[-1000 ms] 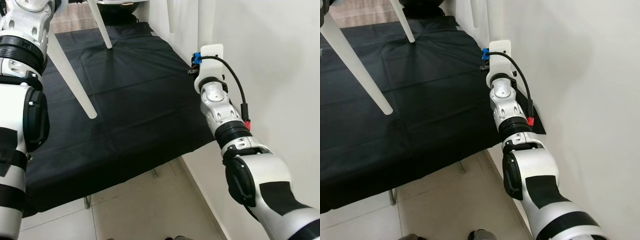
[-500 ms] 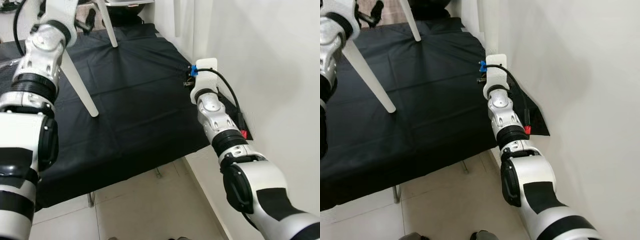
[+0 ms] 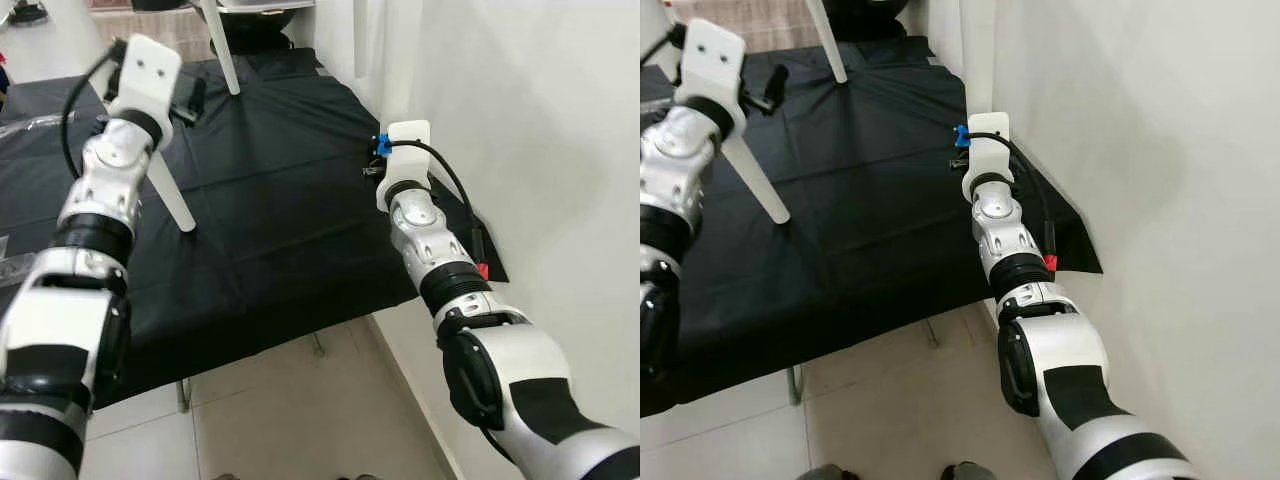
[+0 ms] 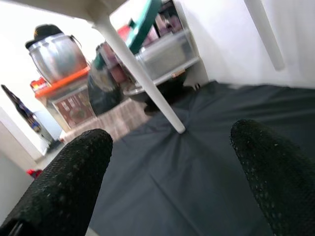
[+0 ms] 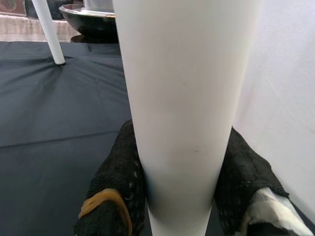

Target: Building children table

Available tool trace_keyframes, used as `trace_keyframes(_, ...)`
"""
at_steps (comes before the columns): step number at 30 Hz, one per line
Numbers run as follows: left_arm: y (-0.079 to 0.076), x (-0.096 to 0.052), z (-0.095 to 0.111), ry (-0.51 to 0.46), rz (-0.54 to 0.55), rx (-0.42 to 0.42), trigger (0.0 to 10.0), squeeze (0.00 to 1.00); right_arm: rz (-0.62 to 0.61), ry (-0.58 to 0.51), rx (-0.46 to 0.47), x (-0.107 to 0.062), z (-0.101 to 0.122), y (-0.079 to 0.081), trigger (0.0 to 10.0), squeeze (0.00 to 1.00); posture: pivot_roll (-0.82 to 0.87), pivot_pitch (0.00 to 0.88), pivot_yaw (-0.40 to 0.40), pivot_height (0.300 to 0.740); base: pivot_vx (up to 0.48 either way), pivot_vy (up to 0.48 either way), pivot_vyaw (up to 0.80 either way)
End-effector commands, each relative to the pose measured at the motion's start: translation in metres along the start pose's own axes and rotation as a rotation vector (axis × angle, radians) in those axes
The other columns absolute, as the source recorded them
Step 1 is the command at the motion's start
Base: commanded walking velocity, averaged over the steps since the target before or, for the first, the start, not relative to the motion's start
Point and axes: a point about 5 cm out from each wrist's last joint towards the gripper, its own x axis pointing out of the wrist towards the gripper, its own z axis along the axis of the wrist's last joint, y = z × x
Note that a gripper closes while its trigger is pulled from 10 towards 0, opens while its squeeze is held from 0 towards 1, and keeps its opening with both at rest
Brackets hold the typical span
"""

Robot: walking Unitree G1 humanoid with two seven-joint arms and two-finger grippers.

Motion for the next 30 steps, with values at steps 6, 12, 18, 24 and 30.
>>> trace_keyframes(6,-0.019,-0.013,-0.013,0.021,-0.01,-0.058,10.0,0.0,0.043,0.068,0.068,-0.002,-0.008,0.01,10.0,0.0,0.08,0.044,-0.055,0.74,0.0,0.0,0.0)
trace_keyframes(12,-0.044,-0.038,-0.028,0.054,-0.034,-0.096,10.0,0.0,0.154,0.154,0.231,-0.006,-0.012,0.04,10.0,0.0,0.09,0.045,-0.067,0.74,0.0,0.0,0.0)
trace_keyframes(18,-0.04,-0.045,-0.026,0.062,-0.006,-0.117,10.0,0.0,0.174,0.044,0.174,-0.007,0.0,0.048,10.0,0.0,0.09,0.048,-0.065,0.74,0.0,0.0,0.0)
trace_keyframes(24,-0.049,-0.055,-0.027,0.075,-0.015,-0.135,10.0,0.0,0.172,0.007,0.184,-0.007,0.004,0.046,10.0,0.0,0.09,0.05,-0.064,0.74,0.0,0.0,0.0)
trace_keyframes(30,-0.054,-0.061,-0.026,0.088,-0.02,-0.143,10.0,0.0,0.174,-0.012,0.19,-0.007,0.008,0.043,10.0,1.0,0.08,0.051,-0.063,0.74,0.0,0.0,0.0)
